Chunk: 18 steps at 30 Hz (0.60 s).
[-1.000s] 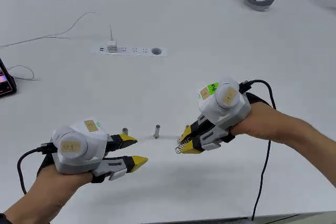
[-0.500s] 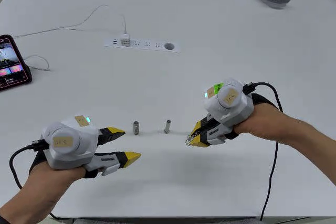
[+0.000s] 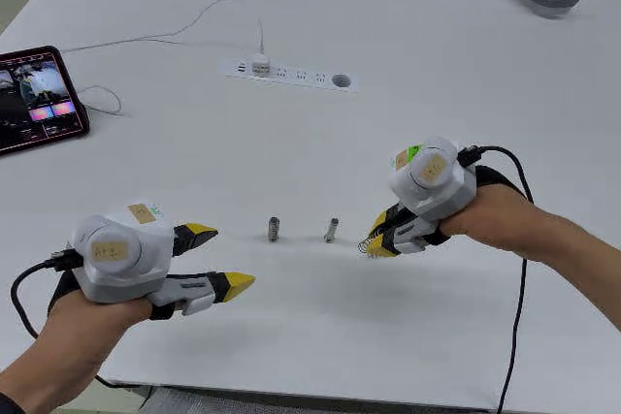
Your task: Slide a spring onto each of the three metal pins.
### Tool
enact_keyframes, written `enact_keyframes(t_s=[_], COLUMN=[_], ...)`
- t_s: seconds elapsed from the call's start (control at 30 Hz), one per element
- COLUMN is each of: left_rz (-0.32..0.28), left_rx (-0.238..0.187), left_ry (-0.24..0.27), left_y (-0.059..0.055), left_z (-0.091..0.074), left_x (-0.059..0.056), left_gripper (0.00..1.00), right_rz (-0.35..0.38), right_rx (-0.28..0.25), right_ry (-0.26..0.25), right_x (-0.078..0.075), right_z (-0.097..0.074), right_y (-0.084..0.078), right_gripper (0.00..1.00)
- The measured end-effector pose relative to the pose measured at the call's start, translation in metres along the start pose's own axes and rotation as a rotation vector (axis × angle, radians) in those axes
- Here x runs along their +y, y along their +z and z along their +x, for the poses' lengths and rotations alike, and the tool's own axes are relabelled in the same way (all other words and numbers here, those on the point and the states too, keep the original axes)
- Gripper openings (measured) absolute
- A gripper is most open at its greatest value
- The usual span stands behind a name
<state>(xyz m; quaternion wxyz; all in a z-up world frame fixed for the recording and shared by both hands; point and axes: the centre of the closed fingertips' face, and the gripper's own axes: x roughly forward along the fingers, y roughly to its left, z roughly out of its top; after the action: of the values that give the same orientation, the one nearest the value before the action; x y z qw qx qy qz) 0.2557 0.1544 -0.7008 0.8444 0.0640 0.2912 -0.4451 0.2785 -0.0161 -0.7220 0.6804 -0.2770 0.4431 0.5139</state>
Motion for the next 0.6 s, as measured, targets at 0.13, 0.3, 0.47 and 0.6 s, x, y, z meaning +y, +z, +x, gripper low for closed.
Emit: enact_keyframes(t_s=[0.13, 0.3, 0.47, 0.6], left_rz=[-0.018, -0.041, -0.053, -0.061], left_rx=[0.003, 0.005, 0.004, 0.004], left_ry=[0.007, 0.016, 0.022, 0.025], left_y=[-0.003, -0.008, -0.01, -0.011], left_z=[-0.002, -0.005, -0.007, -0.009], left_x=[0.002, 0.004, 0.005, 0.007], left_gripper=[0.54, 0.57, 0.57, 0.57], right_rz=[-0.003, -0.01, -0.018, -0.027], right_rx=[0.002, 0.001, 0.006, 0.01], right_ry=[-0.005, -0.011, -0.01, -0.008], right_x=[-0.008, -0.016, -0.023, -0.026], right_z=[0.002, 0.004, 0.009, 0.012], right_y=[0.004, 0.011, 0.017, 0.022], right_gripper=[0.13, 0.13, 0.13, 0.13])
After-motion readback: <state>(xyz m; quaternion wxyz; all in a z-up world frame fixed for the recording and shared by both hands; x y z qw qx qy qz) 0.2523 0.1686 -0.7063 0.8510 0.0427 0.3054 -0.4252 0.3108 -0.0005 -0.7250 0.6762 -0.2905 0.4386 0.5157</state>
